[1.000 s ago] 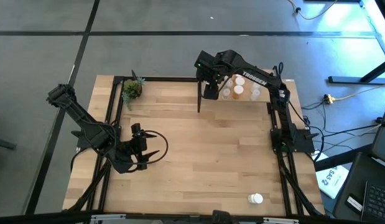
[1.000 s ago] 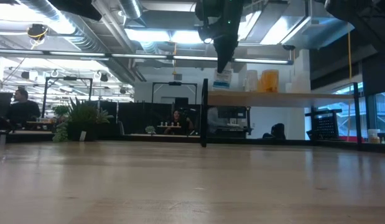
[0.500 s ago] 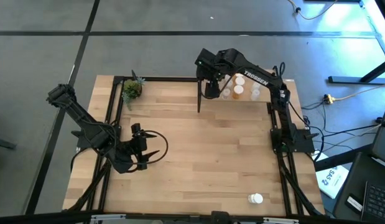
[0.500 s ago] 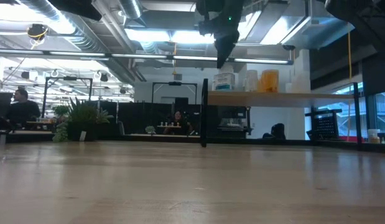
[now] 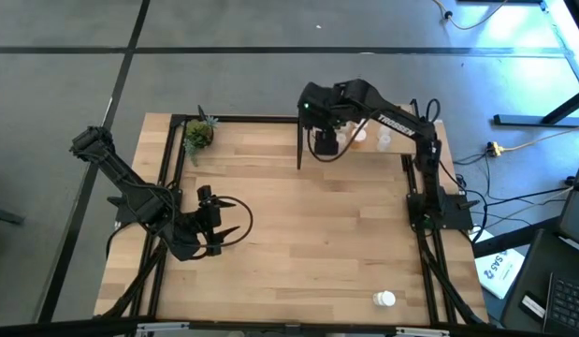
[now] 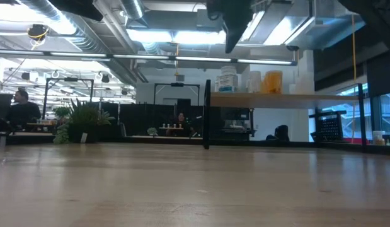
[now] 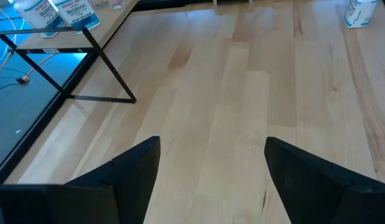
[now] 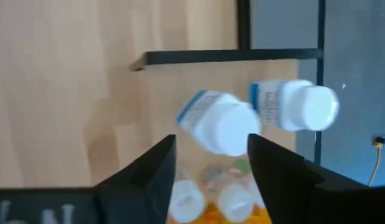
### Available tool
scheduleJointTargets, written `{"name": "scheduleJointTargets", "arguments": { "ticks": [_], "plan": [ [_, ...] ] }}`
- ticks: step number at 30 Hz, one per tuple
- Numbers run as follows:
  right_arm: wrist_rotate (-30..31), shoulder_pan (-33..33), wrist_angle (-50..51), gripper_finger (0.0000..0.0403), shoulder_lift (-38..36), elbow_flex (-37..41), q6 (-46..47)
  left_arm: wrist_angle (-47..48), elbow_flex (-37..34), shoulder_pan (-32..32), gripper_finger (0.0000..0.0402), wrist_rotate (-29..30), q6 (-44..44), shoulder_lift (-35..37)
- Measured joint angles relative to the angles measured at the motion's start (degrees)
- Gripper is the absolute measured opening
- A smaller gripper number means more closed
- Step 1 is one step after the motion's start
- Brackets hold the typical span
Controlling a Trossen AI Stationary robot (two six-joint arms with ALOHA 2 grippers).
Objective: Pick and place medicine bottles onto shelf by color
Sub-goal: Put the top white pill bottle on the shelf aligned with the other white pill bottle
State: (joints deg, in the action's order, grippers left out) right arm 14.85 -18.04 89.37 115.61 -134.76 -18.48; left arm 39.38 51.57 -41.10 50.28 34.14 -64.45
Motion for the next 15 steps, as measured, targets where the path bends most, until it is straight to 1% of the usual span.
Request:
{"name": "scheduleJointTargets", "arguments": {
  "ticks": [4,9,15],
  "plan": [
    [-1.0,2.07,0.72,0.0161,0.0,0.04,0.01,0.0,0.0,0.0,0.0283,0.0,0.01,0.0],
    [-5.94,3.15,0.66,0.0108,0.0,0.11,3.42,0.0,0.0,0.0,0.0283,0.0,0.08,0.0],
    [-6.98,4.46,-0.07,0.005,0.0,5.1,4.66,0.02,0.0,-0.04,0.0283,-0.01,0.09,0.0]
  ]
}}
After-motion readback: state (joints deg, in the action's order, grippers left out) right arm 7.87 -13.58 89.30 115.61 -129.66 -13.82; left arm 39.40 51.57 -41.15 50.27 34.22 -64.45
